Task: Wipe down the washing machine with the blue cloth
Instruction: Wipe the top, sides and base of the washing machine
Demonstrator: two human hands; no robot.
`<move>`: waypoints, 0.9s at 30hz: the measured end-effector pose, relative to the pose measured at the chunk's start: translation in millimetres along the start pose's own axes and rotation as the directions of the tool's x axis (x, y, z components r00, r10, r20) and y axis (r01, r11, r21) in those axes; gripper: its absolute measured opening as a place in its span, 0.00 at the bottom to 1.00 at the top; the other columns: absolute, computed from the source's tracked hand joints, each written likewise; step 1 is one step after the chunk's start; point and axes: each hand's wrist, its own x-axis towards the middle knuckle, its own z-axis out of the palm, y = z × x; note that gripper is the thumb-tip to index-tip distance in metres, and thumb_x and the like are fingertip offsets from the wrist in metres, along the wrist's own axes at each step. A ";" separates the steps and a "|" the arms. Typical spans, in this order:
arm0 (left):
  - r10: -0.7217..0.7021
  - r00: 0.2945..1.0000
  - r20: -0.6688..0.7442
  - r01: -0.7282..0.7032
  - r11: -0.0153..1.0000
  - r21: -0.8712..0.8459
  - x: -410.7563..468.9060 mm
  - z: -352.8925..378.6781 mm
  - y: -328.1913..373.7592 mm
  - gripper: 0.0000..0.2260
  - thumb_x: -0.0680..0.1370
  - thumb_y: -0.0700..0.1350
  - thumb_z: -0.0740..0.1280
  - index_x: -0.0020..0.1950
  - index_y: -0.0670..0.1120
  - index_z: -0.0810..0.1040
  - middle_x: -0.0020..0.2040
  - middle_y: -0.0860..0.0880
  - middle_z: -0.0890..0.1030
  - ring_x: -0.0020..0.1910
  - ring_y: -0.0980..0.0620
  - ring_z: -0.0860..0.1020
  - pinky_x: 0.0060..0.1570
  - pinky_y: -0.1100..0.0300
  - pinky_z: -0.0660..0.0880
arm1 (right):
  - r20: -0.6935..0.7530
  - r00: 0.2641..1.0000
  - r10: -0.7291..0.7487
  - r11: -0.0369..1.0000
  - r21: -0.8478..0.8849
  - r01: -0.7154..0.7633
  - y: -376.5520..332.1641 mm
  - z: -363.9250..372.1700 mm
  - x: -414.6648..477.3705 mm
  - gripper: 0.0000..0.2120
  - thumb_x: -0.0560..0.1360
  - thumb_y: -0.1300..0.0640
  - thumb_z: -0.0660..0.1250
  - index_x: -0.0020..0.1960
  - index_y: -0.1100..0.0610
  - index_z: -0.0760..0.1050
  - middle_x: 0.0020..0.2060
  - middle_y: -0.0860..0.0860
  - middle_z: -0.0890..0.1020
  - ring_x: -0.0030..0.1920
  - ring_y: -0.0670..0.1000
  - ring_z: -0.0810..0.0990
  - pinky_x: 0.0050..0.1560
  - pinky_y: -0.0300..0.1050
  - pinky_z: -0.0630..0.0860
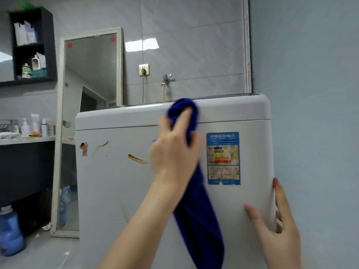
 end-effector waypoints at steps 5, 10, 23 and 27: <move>-0.220 0.974 -0.061 0.212 0.971 -0.106 5.2 -11.1 -36.7 0.24 0.77 0.50 0.64 0.73 0.58 0.67 0.56 0.48 0.71 0.41 0.46 0.74 0.42 0.58 0.64 | -0.015 1.000 0.002 0.999 -0.042 -0.003 5.9 1.3 1.3 0.42 0.59 0.33 0.73 0.69 0.18 0.58 0.69 0.42 0.76 0.68 0.58 0.76 0.70 0.64 0.71; 0.063 0.997 0.033 -0.059 0.993 -0.104 7.0 16.6 44.5 0.24 0.75 0.50 0.66 0.71 0.55 0.70 0.62 0.46 0.73 0.43 0.40 0.78 0.40 0.55 0.70 | -0.030 1.000 0.006 1.000 0.019 -0.006 8.9 2.0 2.3 0.42 0.57 0.29 0.73 0.69 0.19 0.61 0.67 0.45 0.79 0.66 0.55 0.78 0.68 0.63 0.74; 0.137 0.989 0.052 -0.136 0.991 -0.014 19.1 4.0 30.7 0.22 0.78 0.51 0.62 0.73 0.55 0.67 0.56 0.47 0.72 0.38 0.46 0.74 0.38 0.55 0.71 | 0.053 0.998 -0.026 0.994 0.110 0.020 7.1 -4.2 6.1 0.36 0.66 0.33 0.78 0.65 0.16 0.62 0.67 0.29 0.72 0.70 0.46 0.73 0.72 0.59 0.71; 0.153 0.988 0.018 -0.153 0.988 0.006 16.5 16.4 39.0 0.23 0.77 0.50 0.63 0.73 0.54 0.68 0.56 0.46 0.72 0.35 0.47 0.69 0.36 0.55 0.68 | 0.056 0.996 -0.063 0.989 0.140 0.055 16.2 -4.1 7.1 0.38 0.64 0.35 0.74 0.71 0.23 0.64 0.70 0.32 0.73 0.71 0.42 0.73 0.71 0.58 0.73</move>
